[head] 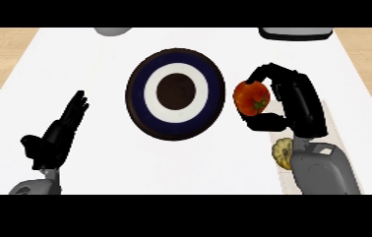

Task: Pick the tomato from the placemat and place it in the plate

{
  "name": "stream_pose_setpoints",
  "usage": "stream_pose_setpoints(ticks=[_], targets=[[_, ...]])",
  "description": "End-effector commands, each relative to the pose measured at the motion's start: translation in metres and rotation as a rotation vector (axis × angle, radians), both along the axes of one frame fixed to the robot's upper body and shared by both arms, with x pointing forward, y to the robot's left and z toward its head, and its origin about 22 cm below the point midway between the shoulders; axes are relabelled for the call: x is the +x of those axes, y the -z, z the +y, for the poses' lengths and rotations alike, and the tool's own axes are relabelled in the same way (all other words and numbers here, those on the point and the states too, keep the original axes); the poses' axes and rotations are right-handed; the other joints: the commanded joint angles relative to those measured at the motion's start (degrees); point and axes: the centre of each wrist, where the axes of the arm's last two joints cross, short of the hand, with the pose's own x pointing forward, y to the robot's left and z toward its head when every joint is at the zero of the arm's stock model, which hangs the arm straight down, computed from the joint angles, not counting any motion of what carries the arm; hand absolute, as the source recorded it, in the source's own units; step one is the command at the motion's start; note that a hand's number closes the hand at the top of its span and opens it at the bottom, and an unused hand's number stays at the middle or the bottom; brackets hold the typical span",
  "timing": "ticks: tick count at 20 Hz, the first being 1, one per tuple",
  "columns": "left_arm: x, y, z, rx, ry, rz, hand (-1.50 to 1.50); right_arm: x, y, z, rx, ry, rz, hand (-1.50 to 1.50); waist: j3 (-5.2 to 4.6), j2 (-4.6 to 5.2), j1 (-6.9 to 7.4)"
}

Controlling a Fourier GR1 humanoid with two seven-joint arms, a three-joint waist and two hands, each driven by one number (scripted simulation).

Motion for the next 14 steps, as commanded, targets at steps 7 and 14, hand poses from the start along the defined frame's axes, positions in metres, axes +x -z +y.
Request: stream_pose_setpoints(ticks=[7, 14], targets=[[0.014, -0.010, -0.006, 0.006, -0.013, 0.004, 0.00, 0.039, 0.012, 0.092, -0.002, -0.074, 0.032, 1.50, 0.02, 0.06, 0.16], [0.009, -0.008, -0.010, 0.001, 0.029, -0.017, 0.00, 0.051, 0.030, 0.121, 0.220, 0.007, 0.090, 1.50, 0.06, 0.26, 1.41]])
